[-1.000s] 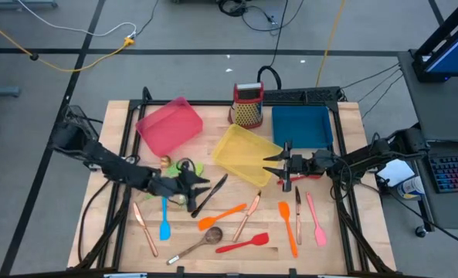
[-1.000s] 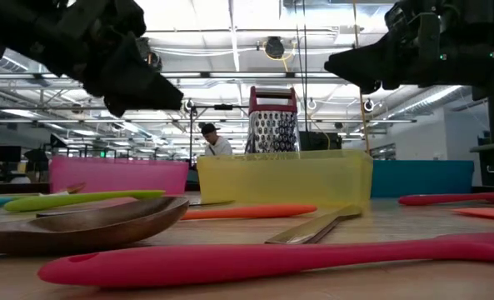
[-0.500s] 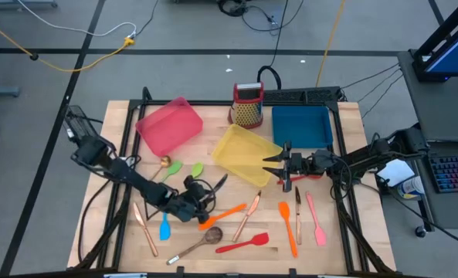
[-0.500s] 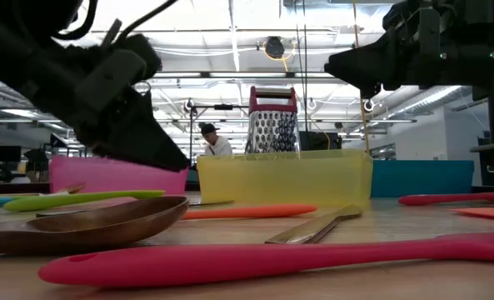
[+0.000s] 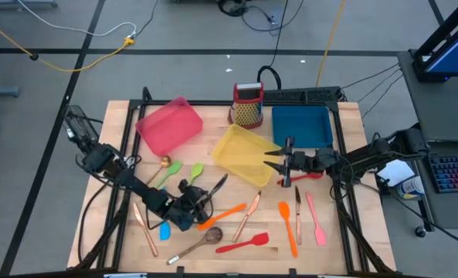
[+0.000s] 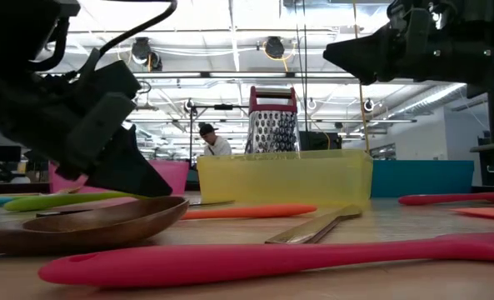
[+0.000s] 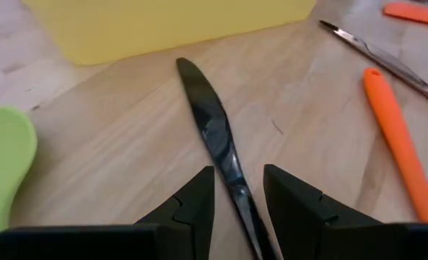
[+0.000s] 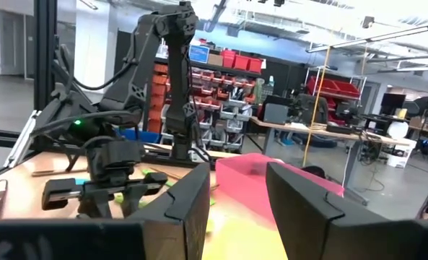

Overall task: Pick & Place Kitchen Items
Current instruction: Put the black table knife into the yellow bin

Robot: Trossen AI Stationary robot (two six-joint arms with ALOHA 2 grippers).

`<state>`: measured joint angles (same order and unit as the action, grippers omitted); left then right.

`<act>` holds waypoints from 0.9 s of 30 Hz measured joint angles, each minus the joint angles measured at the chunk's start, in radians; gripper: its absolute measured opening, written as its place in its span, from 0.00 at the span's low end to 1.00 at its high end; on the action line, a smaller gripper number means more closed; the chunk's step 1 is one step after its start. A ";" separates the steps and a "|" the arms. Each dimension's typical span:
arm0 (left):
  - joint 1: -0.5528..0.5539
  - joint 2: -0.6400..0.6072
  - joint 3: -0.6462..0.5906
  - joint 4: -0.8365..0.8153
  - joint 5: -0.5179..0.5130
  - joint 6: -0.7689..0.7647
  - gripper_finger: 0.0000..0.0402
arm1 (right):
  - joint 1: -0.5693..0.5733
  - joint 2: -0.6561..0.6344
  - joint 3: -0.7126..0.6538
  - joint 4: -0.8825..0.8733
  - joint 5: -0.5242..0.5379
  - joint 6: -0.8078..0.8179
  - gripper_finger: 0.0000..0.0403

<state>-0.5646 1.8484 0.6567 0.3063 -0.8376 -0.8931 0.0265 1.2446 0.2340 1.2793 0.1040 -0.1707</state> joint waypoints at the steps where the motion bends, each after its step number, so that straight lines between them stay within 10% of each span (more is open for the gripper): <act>1: -0.001 0.000 0.000 -0.002 -0.002 -0.013 0.30 | -0.002 0.000 0.000 0.000 0.000 -0.001 0.32; 27: -0.024 0.122 0.052 -0.017 -0.044 -0.049 0.30 | -0.040 0.000 0.000 -0.017 -0.001 0.107 0.32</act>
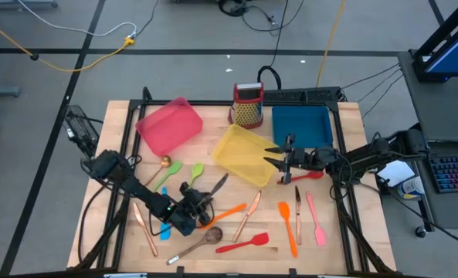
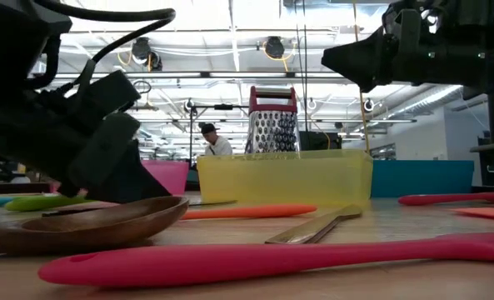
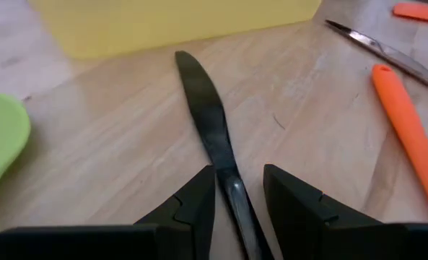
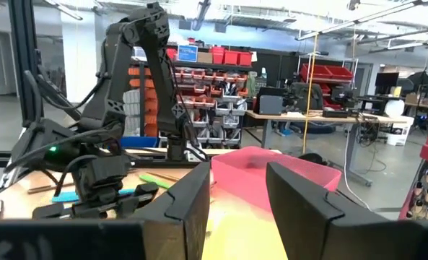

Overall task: Pick & Place Kitchen Items
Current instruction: Put the black table knife into the yellow bin

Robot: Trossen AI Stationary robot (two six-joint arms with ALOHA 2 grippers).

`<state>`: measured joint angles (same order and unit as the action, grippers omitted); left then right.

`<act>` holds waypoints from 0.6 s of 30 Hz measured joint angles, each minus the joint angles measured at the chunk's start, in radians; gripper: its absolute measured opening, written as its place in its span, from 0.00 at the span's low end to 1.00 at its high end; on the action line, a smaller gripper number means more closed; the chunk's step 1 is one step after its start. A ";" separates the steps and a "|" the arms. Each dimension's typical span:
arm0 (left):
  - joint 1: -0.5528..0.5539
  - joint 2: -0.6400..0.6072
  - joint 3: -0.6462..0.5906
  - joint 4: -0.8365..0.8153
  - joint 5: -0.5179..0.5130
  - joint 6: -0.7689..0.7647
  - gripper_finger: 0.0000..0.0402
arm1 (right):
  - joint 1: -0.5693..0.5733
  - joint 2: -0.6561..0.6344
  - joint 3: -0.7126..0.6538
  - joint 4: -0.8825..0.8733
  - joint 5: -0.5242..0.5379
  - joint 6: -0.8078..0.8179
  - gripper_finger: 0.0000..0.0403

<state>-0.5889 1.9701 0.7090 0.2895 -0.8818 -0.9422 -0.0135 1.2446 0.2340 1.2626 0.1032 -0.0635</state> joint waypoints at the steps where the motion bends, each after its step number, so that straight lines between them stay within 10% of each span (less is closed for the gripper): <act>1: -0.003 0.015 0.009 -0.001 -0.015 0.010 0.30 | 0.000 0.000 0.000 -0.009 0.000 0.001 0.32; 11: -0.022 0.065 0.023 -0.045 -0.038 -0.032 0.29 | 0.000 0.000 0.000 -0.019 0.000 0.004 0.32; 18: -0.028 0.067 0.022 -0.047 -0.045 -0.041 0.08 | 0.000 0.000 0.000 -0.025 0.000 0.033 0.32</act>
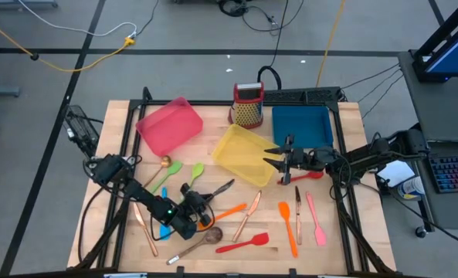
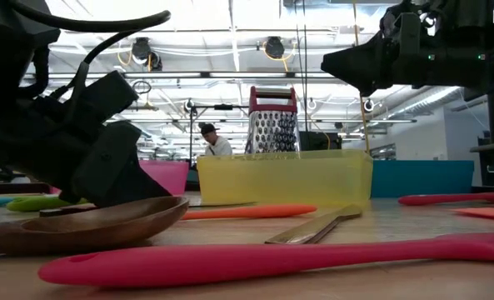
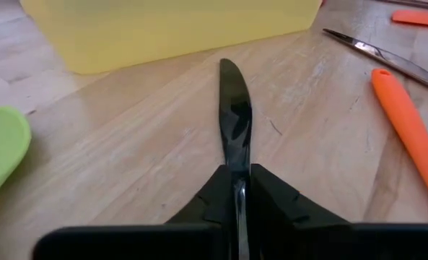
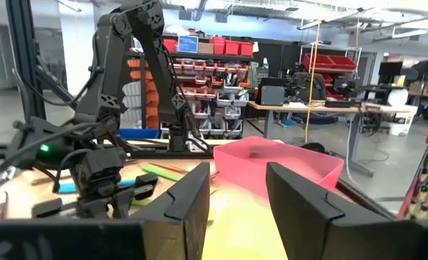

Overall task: Pick & Place Kitchen Items
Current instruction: Put the black table knife into the yellow bin

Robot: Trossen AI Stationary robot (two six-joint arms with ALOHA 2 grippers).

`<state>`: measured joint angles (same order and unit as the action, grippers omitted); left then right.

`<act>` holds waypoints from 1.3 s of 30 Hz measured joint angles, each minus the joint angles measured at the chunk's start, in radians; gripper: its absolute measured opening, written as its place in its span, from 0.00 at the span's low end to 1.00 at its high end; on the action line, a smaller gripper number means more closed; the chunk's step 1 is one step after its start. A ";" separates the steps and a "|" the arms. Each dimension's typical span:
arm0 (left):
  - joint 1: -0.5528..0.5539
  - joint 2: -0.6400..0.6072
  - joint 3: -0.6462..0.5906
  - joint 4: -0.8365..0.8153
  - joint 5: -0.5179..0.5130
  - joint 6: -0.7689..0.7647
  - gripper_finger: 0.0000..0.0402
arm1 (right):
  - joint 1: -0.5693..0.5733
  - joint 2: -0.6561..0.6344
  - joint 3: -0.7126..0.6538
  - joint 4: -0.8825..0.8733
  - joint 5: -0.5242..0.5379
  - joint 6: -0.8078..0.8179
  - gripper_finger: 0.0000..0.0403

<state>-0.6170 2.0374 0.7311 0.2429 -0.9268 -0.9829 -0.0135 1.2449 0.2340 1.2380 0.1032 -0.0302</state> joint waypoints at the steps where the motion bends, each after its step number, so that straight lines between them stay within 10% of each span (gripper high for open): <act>1: 0.000 0.000 0.000 0.001 -0.001 0.000 0.07 | 0.000 0.000 0.000 0.001 0.000 0.014 0.32; 17: 0.042 -0.092 -0.004 0.012 0.088 0.094 0.08 | 0.106 0.033 0.128 -0.172 -0.107 -0.061 0.32; 26: 0.055 -0.100 -0.003 0.009 0.102 0.129 0.07 | 0.134 0.230 0.399 -0.565 -0.105 -0.187 0.32; 39: 0.055 -0.100 -0.003 0.043 0.086 0.141 0.08 | 0.180 0.502 0.598 -0.665 -0.156 -0.318 0.32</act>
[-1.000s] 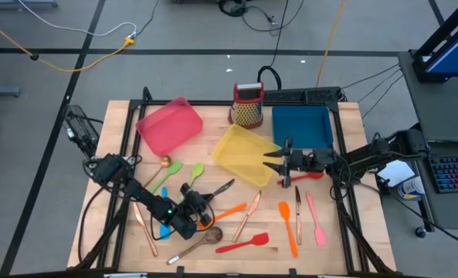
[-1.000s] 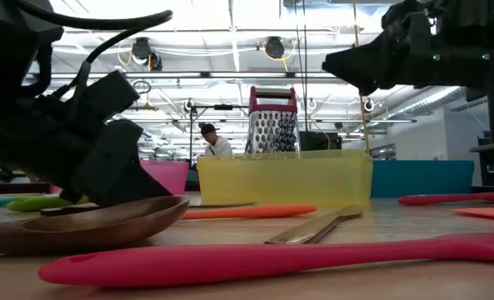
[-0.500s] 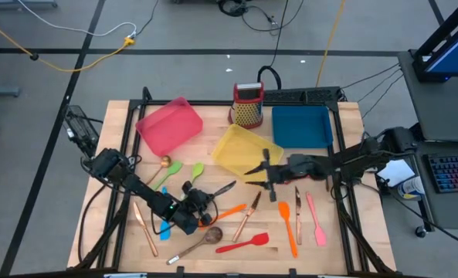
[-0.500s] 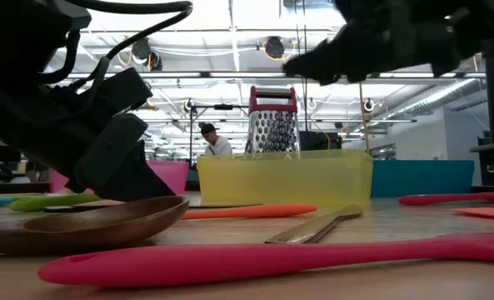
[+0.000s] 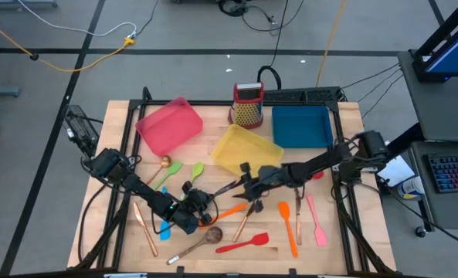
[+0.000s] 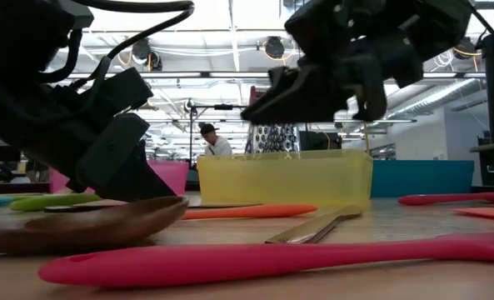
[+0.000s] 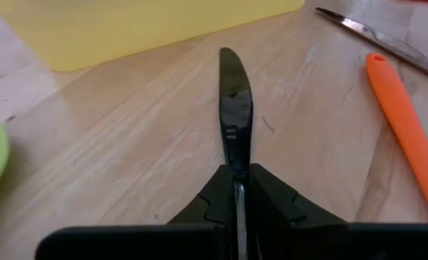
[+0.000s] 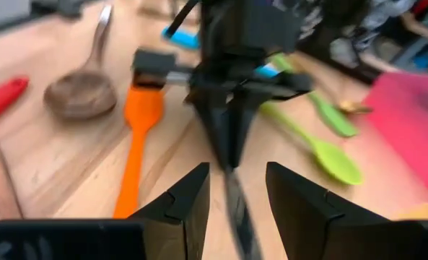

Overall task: Pick & Place Kitchen Items
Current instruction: Put the black table knife into the yellow bin

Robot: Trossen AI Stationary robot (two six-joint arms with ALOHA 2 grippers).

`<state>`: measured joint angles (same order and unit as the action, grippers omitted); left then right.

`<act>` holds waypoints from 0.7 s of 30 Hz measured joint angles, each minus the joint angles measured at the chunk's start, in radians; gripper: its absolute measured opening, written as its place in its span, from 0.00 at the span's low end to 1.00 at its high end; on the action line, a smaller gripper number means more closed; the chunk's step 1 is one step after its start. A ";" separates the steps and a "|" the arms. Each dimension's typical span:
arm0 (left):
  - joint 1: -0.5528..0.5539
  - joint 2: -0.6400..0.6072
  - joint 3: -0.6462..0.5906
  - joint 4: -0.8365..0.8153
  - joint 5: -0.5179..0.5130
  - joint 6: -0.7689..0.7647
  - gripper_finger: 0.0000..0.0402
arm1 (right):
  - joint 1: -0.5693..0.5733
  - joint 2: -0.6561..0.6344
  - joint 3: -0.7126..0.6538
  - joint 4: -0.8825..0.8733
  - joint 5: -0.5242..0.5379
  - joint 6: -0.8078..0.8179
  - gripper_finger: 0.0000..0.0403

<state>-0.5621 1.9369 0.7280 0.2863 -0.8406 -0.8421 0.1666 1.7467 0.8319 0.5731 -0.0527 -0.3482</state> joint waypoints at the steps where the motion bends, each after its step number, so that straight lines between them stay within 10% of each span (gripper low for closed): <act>1: 0.000 0.000 0.000 0.000 -0.001 0.001 0.08 | 0.002 0.023 0.024 -0.027 0.001 -0.003 0.32; 21: 0.000 0.000 0.000 0.067 0.001 0.010 0.07 | 0.005 0.233 0.239 -0.300 0.159 -0.135 0.41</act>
<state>-0.5618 1.9369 0.7284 0.3538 -0.8395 -0.8317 0.1715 1.9800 1.0710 0.2732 0.1061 -0.4837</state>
